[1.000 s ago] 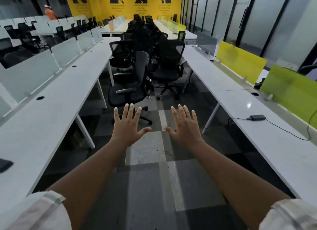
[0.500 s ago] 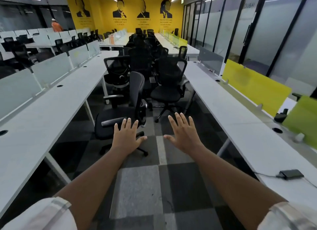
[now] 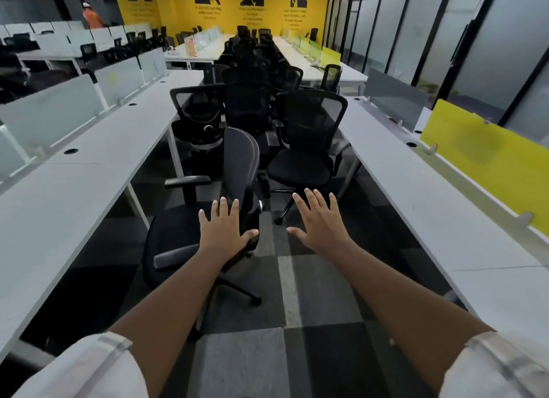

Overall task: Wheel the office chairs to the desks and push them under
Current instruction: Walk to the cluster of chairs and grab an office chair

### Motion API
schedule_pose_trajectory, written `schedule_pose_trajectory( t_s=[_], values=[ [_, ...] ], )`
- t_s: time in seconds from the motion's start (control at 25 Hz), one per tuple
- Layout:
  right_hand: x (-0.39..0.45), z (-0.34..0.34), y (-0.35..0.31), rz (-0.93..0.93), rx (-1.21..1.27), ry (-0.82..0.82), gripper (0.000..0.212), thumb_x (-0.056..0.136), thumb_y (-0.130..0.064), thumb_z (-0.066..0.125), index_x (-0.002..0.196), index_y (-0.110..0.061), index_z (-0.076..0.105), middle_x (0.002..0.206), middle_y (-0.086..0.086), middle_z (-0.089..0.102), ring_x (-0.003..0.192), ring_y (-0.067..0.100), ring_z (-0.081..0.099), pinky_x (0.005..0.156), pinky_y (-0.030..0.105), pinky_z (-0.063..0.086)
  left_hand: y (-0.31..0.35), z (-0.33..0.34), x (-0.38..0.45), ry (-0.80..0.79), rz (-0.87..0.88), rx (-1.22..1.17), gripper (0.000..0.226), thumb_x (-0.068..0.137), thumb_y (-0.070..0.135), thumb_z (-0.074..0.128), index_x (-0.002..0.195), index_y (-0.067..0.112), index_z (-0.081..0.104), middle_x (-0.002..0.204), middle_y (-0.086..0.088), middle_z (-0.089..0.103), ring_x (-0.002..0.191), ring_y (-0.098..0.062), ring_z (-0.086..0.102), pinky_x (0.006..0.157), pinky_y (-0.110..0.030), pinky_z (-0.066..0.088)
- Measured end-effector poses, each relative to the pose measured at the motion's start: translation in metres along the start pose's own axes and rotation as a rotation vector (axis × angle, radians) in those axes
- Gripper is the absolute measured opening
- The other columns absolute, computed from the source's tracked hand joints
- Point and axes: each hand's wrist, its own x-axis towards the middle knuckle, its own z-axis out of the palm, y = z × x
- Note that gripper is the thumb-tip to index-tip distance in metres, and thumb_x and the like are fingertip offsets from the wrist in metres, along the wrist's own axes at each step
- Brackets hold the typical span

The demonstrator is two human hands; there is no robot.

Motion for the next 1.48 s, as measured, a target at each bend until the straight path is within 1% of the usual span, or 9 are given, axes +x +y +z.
schedule_pose_trajectory(
  t_s=[0.4,0.6,0.8,0.88,0.96,1.08,1.2,1.32,1.48],
  values=[
    [0.243,0.077,0.054,-0.077,0.000,-0.018,0.098,0.090,-0.067,0.056,0.162,-0.020,0.008,0.166,0.015,0.018,0.154,0.033,0.016,0.121,0.062,0.015,0.003,0.028,0.265,-0.049,0.008,-0.068,0.116,0.081,0.089,0.033,0.161,0.015,-0.008,0.169,-0.013,0.004,0.156,-0.032,0.008,0.121,-0.061,0.019],
    [0.377,0.148,0.092,-0.228,-0.024,-0.042,0.104,0.088,-0.061,0.065,0.162,-0.021,0.003,0.167,0.016,0.015,0.155,0.034,0.015,0.122,0.062,0.016,0.024,0.062,0.366,-0.103,-0.162,-0.199,0.123,0.078,0.089,0.045,0.161,0.017,-0.010,0.169,-0.012,0.005,0.155,-0.032,0.015,0.119,-0.059,0.025],
    [0.499,0.193,0.103,-0.501,0.027,-0.053,0.113,0.085,-0.054,0.073,0.162,-0.024,-0.004,0.168,0.017,0.008,0.155,0.035,0.012,0.122,0.059,0.020,0.048,0.078,0.434,-0.137,-0.402,-0.315,0.121,0.081,0.079,0.058,0.160,0.023,-0.013,0.169,-0.011,0.012,0.151,-0.032,0.027,0.106,-0.051,0.045],
    [0.533,0.203,0.102,-0.595,0.056,-0.015,0.114,0.084,-0.048,0.077,0.162,-0.024,-0.002,0.167,0.018,0.008,0.155,0.036,0.013,0.121,0.059,0.023,0.053,0.081,0.452,-0.111,-0.453,-0.304,0.116,0.084,0.069,0.063,0.160,0.024,-0.012,0.162,-0.011,0.030,0.138,-0.032,0.047,0.094,-0.045,0.051],
    [0.561,0.213,0.100,-0.695,0.088,0.014,0.114,0.082,-0.042,0.080,0.163,-0.025,0.001,0.168,0.018,0.007,0.155,0.037,0.012,0.121,0.059,0.024,0.057,0.085,0.462,-0.097,-0.529,-0.265,0.106,0.090,0.055,0.065,0.161,0.024,-0.006,0.141,-0.009,0.053,0.111,-0.030,0.064,0.076,-0.038,0.048],
    [0.586,0.219,0.088,-0.833,0.101,0.043,0.107,0.082,-0.036,0.081,0.162,-0.025,0.012,0.168,0.018,0.009,0.155,0.036,0.011,0.121,0.058,0.022,0.064,0.084,0.458,-0.068,-0.631,-0.258,0.080,0.097,0.031,0.057,0.160,0.018,0.010,0.112,-0.008,0.065,0.084,-0.029,0.062,0.063,-0.036,0.039],
    [0.593,0.215,0.075,-0.932,0.112,0.054,0.089,0.079,-0.027,0.083,0.154,-0.024,0.034,0.166,0.017,0.019,0.154,0.036,0.015,0.121,0.059,0.021,0.070,0.080,0.448,-0.059,-0.639,-0.261,0.058,0.099,0.020,0.053,0.150,0.012,0.027,0.102,-0.009,0.066,0.079,-0.032,0.061,0.060,-0.037,0.037],
    [0.587,0.211,0.070,-1.011,0.135,0.082,0.066,0.083,-0.018,0.078,0.142,-0.022,0.049,0.160,0.017,0.033,0.152,0.036,0.022,0.121,0.061,0.018,0.073,0.074,0.428,-0.088,-0.661,-0.257,0.048,0.095,0.019,0.059,0.137,0.014,0.036,0.095,-0.007,0.064,0.072,-0.029,0.054,0.059,-0.038,0.037],
    [0.560,0.202,0.069,-1.145,0.214,0.047,0.047,0.084,-0.013,0.074,0.129,-0.018,0.060,0.131,0.012,0.059,0.143,0.036,0.038,0.121,0.062,0.017,0.083,0.069,0.379,-0.128,-0.734,-0.228,0.036,0.088,0.025,0.068,0.115,0.016,0.045,0.101,-0.008,0.063,0.088,-0.034,0.061,0.067,-0.038,0.041]
  ],
)
